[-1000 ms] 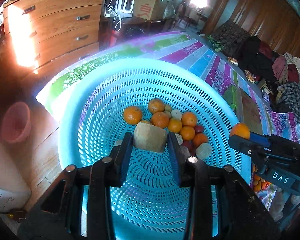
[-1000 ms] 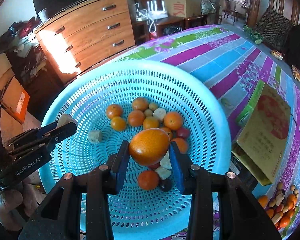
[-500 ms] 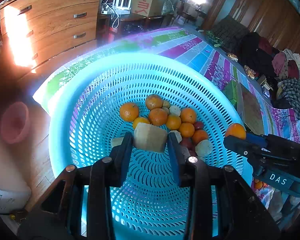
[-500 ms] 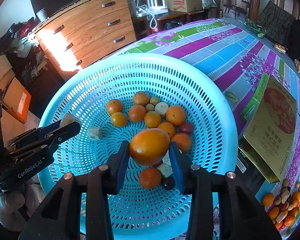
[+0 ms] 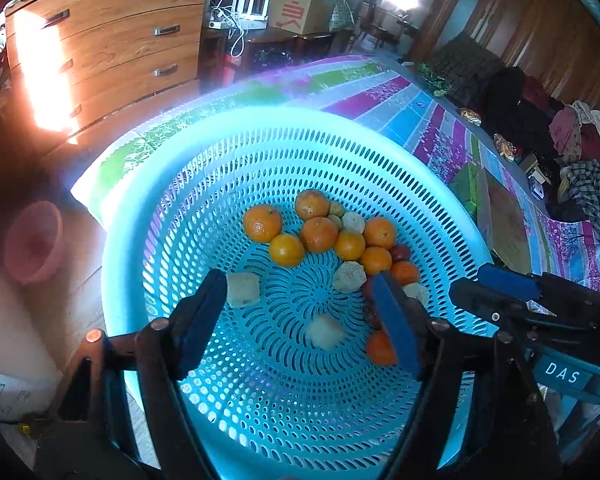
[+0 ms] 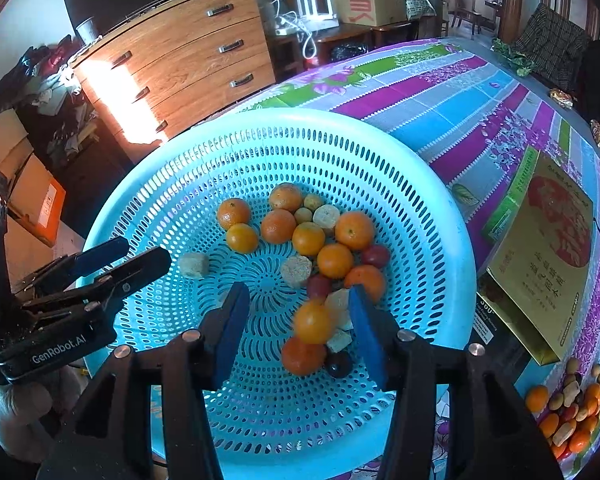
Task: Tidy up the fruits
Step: 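Move both open tools back over the fruit pile on the sheet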
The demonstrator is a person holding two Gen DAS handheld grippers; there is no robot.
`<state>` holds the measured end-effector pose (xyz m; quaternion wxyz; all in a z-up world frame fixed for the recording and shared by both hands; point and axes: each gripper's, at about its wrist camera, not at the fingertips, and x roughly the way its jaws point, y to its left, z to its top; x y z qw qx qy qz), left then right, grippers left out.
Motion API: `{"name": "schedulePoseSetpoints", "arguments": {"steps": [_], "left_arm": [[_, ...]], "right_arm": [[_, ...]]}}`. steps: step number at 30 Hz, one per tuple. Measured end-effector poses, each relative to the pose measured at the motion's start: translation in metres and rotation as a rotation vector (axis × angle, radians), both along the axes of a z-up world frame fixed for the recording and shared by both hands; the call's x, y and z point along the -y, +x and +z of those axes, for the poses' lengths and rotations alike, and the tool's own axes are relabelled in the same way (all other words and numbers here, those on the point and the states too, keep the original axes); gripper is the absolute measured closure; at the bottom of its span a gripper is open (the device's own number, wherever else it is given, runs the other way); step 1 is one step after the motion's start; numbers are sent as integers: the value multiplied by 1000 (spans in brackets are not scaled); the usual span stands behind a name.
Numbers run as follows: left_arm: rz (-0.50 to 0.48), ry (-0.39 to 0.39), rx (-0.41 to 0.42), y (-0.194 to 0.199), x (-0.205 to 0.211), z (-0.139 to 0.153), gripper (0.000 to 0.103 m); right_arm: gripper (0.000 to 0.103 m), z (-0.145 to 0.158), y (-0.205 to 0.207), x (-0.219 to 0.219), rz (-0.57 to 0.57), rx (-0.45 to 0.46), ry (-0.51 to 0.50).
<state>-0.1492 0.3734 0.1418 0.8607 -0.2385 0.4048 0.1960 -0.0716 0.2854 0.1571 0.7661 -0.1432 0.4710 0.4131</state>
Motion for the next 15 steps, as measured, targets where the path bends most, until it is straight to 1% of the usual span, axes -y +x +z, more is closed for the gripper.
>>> {"name": "schedulePoseSetpoints", "arguments": {"steps": [4, 7, 11, 14, 15], "left_arm": [[10, -13, -17, 0, 0, -4, 22], [11, -27, -1, -3, -1, -3, 22], [0, -25, 22, -6, 2, 0, 22], [-21, -2, 29, -2, 11, 6, 22], [-35, 7, 42, 0, 17, 10, 22]], "right_arm": [[47, 0, -1, 2, -10, 8, 9], [47, 8, -5, 13, -26, 40, 60], [47, 24, -25, 52, -64, 174, 139], [37, 20, -47, 96, -114, 279, 144], [37, 17, -53, 110, -127, 301, 141]]}}
